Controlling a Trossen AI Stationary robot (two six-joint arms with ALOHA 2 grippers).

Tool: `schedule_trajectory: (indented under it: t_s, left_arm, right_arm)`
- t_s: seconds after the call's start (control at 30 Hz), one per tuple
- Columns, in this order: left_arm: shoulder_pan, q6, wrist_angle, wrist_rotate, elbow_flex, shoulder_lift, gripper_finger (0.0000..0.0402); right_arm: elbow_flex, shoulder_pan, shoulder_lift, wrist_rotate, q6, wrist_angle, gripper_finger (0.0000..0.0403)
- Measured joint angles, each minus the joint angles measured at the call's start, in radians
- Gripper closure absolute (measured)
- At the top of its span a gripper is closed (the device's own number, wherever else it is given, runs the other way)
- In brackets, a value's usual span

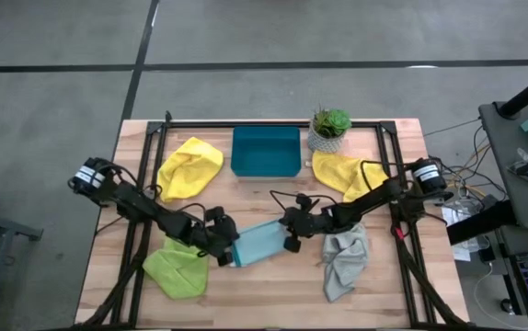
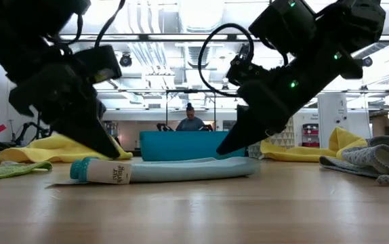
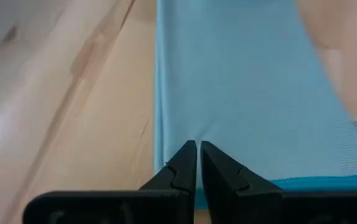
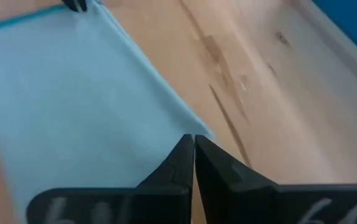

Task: Fold microfiber towels
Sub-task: Fold the blue microfiber cloth, then put the folded blue microfiber cloth into the blue bin

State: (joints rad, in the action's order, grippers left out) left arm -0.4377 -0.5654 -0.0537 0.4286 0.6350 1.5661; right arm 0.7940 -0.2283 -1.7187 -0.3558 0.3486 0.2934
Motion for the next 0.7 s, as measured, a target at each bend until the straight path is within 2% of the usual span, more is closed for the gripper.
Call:
schedule_trajectory:
  t_s: [0.27,0.4,0.57,0.7]
  left_arm:
    - [-0.001,0.015,-0.002,-0.050,0.000,-0.103,0.0393]
    - [-0.001,-0.114,-0.006,-0.122,0.000,-0.167,0.0393]
    - [-0.013,-0.241,-0.007,-0.211,-0.001,-0.222,0.0393]
    - [-0.052,-0.267,-0.019,-0.210,-0.001,-0.210,0.0393]
  right_arm:
    - [0.000,0.000,0.092,0.131,0.132,-0.067,0.0394]
    - [0.000,0.001,0.145,0.182,0.234,-0.139,0.0386]
    - [0.000,0.000,0.172,0.259,0.362,-0.182,0.0340]
    - [0.000,-0.001,0.163,0.290,0.515,-0.187,0.0284]
